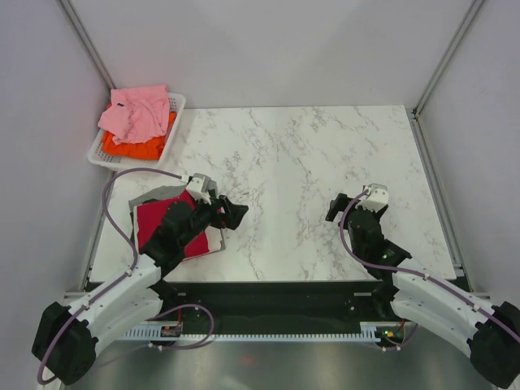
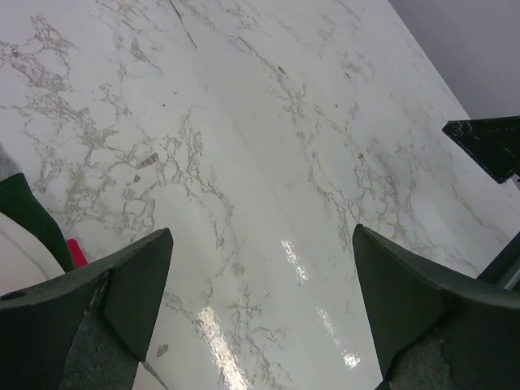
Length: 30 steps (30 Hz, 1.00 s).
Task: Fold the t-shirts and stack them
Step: Grab the tshirt from the pile
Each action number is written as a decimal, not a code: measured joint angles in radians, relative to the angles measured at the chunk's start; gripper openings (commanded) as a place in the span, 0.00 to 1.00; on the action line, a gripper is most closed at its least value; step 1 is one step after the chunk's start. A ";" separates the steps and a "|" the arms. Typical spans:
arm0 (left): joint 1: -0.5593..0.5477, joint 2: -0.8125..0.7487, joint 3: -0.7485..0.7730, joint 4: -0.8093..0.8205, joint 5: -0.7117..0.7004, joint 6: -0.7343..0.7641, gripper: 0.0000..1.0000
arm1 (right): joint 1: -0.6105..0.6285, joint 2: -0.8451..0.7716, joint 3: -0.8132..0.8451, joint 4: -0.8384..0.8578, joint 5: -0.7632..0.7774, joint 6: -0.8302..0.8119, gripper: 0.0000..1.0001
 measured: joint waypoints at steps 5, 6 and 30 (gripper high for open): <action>0.000 0.007 0.000 -0.002 -0.008 -0.001 1.00 | 0.000 -0.001 0.000 0.000 0.000 0.000 0.98; 0.000 0.007 0.000 -0.005 -0.017 -0.002 1.00 | 0.000 -0.001 0.000 0.000 0.000 0.000 0.98; 0.648 0.590 0.882 -0.587 -0.179 -0.282 0.83 | 0.000 0.023 0.000 0.001 -0.051 -0.001 0.98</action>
